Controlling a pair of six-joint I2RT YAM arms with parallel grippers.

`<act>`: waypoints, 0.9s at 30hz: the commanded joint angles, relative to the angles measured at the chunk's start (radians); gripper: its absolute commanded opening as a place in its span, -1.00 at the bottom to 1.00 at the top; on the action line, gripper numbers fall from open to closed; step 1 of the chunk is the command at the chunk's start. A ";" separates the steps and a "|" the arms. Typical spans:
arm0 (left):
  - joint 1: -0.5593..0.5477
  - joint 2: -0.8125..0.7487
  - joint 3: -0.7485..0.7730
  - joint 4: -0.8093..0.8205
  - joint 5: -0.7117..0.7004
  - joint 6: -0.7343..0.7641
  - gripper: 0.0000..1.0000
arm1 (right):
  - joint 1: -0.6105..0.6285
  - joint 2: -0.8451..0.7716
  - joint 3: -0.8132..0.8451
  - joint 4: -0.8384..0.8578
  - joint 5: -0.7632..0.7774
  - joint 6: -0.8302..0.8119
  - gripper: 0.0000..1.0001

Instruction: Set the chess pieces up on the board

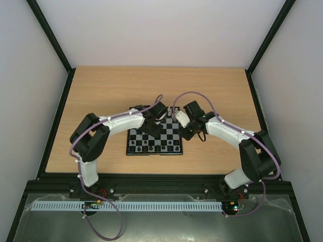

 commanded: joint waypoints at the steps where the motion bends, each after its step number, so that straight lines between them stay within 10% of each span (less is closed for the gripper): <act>1: -0.013 -0.008 -0.019 -0.039 0.013 0.014 -0.63 | 0.001 0.015 -0.009 -0.039 0.000 -0.007 -0.20; 27: -0.078 -0.109 -0.113 -0.099 0.047 0.070 -0.86 | 0.001 0.029 -0.005 -0.044 -0.005 -0.008 -0.20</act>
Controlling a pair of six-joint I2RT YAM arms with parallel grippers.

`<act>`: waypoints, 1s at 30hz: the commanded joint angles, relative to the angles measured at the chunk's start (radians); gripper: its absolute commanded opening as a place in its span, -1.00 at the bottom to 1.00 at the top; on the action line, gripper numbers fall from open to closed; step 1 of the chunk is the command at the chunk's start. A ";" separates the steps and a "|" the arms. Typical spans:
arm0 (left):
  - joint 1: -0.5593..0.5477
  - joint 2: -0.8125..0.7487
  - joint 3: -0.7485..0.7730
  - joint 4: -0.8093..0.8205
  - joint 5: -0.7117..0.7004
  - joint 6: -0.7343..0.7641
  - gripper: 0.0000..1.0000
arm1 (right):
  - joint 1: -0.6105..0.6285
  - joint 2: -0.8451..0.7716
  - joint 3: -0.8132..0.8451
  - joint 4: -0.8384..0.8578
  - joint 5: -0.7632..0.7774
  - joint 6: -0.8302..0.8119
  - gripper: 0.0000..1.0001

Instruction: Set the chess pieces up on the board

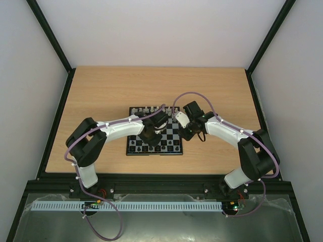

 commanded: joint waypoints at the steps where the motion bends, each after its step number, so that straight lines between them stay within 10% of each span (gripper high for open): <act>1: -0.006 -0.044 -0.023 -0.043 0.015 0.007 -0.86 | 0.000 0.014 -0.004 -0.043 -0.007 -0.007 -0.19; 30: 0.014 -0.065 0.078 -0.054 0.031 0.029 -0.50 | 0.001 0.010 -0.004 -0.046 -0.005 -0.006 -0.20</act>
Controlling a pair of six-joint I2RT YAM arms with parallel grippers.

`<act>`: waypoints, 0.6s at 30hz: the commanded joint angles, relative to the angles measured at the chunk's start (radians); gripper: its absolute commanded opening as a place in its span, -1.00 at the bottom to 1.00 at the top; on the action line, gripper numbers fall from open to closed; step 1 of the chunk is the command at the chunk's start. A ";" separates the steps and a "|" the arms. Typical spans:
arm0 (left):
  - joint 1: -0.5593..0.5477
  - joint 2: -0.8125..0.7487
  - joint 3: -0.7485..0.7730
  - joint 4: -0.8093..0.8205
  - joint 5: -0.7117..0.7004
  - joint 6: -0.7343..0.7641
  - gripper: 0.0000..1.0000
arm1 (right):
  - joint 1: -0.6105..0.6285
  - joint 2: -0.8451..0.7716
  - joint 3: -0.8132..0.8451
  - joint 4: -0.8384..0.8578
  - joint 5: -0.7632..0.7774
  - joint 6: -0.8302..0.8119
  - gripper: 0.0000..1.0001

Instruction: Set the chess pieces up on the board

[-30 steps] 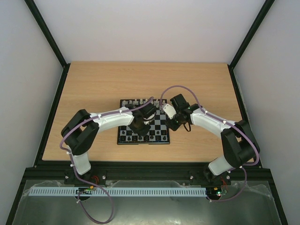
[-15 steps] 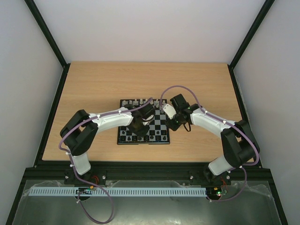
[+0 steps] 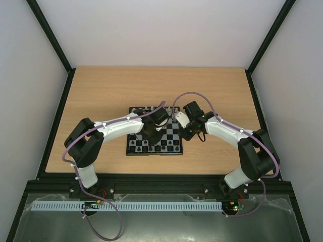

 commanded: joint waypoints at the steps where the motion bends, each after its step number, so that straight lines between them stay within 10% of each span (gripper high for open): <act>1: 0.018 -0.059 0.051 -0.032 0.021 0.027 -0.47 | 0.001 0.008 -0.004 -0.046 -0.006 -0.006 -0.20; 8: 0.139 -0.107 0.031 0.095 -0.022 0.009 0.07 | 0.001 0.007 -0.004 -0.047 -0.006 -0.010 -0.20; 18: 0.197 -0.007 0.112 0.152 0.070 0.144 0.01 | 0.001 -0.005 -0.005 -0.050 -0.020 -0.013 -0.20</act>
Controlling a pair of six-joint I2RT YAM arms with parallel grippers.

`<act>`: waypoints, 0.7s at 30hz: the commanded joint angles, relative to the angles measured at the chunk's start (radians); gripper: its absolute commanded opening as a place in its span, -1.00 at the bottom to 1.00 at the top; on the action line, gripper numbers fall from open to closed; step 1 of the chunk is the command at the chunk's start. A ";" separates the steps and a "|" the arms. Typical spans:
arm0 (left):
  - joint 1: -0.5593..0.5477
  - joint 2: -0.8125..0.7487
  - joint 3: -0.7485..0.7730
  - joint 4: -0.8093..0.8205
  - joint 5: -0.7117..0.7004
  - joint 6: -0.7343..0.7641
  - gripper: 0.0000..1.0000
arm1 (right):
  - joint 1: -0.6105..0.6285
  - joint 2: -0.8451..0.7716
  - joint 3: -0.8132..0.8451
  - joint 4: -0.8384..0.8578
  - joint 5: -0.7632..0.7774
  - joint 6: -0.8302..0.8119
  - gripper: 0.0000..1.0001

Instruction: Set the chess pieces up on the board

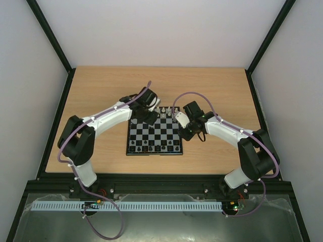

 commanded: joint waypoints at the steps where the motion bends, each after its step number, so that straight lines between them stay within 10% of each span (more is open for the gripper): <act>1: -0.004 0.053 0.043 0.016 0.062 0.089 -0.03 | 0.001 -0.008 -0.006 -0.049 -0.016 -0.013 -0.20; 21: -0.007 0.192 0.052 0.042 0.064 0.148 -0.31 | 0.001 -0.011 -0.005 -0.054 -0.020 -0.019 -0.20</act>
